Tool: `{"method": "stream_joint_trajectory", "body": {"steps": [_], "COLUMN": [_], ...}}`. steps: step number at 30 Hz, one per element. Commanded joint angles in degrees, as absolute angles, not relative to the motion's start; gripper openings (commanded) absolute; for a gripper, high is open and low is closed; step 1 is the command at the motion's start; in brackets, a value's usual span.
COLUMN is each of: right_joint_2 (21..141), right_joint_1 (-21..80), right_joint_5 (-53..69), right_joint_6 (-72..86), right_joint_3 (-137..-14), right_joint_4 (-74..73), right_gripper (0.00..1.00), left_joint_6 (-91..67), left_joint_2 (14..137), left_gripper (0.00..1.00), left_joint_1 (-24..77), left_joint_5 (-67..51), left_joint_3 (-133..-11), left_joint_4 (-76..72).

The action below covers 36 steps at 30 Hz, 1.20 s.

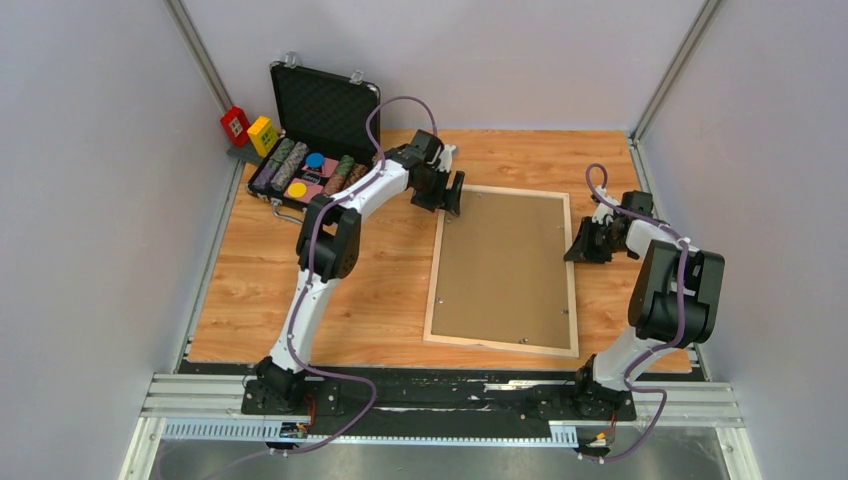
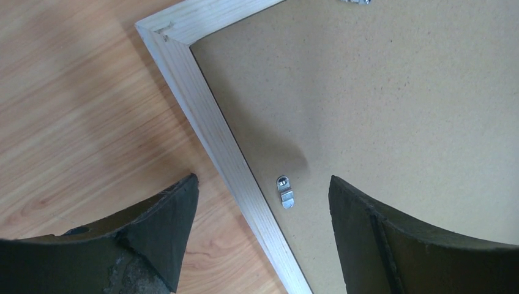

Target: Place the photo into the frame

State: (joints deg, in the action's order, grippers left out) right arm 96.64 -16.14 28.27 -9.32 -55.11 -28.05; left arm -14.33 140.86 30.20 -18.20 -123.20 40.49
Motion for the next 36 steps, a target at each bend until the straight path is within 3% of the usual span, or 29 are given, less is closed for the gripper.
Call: {"method": "stream_joint_trajectory", "body": {"steps": [1,13,36], "right_joint_2": [95.6,92.3,92.7], "right_joint_1": [-15.8,-15.8,-15.8], "right_joint_5": [30.3,30.5,29.8], "right_joint_6": [-12.3,-12.0,-12.4], "right_joint_3": [-56.8,-55.8,-56.5], "right_joint_4": [-29.0,-28.6,-28.8], "right_gripper": [0.0,0.0,0.0], "left_joint_6": [-12.9,-10.6,-7.5], "left_joint_2": [139.1,138.4,132.0], "left_gripper": [0.85,0.76,0.58], "left_joint_1": [30.6,34.4,36.4], "left_joint_5": [-19.3,-9.2,-5.1], "left_joint_3": [-118.9,-114.2,-104.2], "left_joint_4": [39.5,38.0,34.0]}}
